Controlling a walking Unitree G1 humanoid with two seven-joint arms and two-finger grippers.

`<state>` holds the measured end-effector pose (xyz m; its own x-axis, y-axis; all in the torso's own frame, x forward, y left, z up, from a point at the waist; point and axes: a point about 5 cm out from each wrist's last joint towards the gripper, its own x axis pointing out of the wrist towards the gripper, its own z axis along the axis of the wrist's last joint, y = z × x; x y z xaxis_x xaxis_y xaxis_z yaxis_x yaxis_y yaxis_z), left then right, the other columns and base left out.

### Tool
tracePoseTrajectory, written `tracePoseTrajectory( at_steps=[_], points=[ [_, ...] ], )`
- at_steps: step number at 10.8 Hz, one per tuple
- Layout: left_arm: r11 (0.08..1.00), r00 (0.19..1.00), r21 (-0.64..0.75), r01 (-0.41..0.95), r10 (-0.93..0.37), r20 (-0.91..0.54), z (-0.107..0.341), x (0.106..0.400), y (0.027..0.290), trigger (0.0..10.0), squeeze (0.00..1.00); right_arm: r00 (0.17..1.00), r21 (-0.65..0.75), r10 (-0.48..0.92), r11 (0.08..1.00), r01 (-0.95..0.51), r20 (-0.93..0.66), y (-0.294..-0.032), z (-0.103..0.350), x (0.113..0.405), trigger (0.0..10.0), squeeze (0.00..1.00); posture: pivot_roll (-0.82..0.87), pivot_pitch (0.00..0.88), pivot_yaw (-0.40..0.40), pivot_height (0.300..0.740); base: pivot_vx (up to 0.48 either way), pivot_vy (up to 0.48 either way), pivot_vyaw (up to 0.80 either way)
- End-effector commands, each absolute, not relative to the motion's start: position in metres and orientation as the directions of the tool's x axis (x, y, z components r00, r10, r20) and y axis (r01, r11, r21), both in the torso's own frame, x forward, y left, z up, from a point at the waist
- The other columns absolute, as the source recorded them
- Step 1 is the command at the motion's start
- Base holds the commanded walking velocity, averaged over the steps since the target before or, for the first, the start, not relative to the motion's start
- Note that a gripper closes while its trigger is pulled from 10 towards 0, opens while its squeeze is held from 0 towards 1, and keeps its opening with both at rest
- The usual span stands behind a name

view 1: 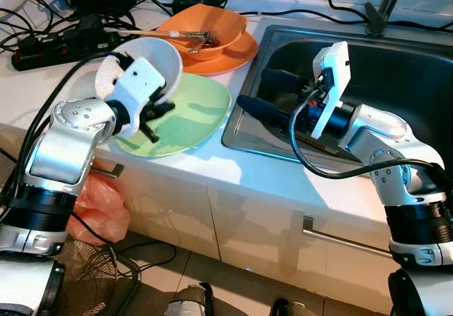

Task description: Kitchen organization

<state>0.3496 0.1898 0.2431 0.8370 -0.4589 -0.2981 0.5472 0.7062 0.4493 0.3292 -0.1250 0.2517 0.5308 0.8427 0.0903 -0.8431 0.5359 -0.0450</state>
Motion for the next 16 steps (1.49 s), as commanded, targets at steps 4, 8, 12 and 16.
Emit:
tracePoseTrajectory(
  at_steps=[4, 8, 12, 16],
  points=[
    [0.698, 0.812, 0.42, 0.58, -0.458, -0.362, 0.223, 0.347, 0.192, 0.0, 0.0, 0.535, -0.046, 0.842, 0.538, -0.841, 0.074, -0.126, 0.248, 0.33, 10.0, 0.0, 0.15, 0.13, 0.081, 0.74, 0.0, 0.0, 0.0],
    [0.593, 0.893, 0.691, 0.413, -0.413, -0.18, 0.237, 0.35, 0.184, 0.0, 0.0, 0.554, -0.022, 0.827, 0.558, -0.829, 0.093, -0.128, 0.25, 0.334, 10.0, 0.0, 0.15, 0.124, 0.077, 0.74, 0.0, 0.0, 0.0],
    [0.489, 0.884, 0.864, 0.121, -0.449, 0.13, 0.25, 0.339, 0.166, 0.0, 0.0, 0.664, 0.083, 0.727, 0.661, -0.745, 0.172, -0.137, 0.262, 0.348, 10.0, 0.0, 0.15, 0.119, 0.079, 0.74, 0.0, 0.0, 0.0],
    [0.411, 0.779, 0.908, 0.079, -0.594, 0.201, 0.227, 0.328, 0.116, 0.0, 0.0, 0.713, 0.11, 0.65, 0.714, -0.692, 0.263, -0.138, 0.285, 0.355, 10.0, 0.0, 0.14, 0.117, 0.083, 0.74, 0.0, 0.0, 0.0]
  ],
)
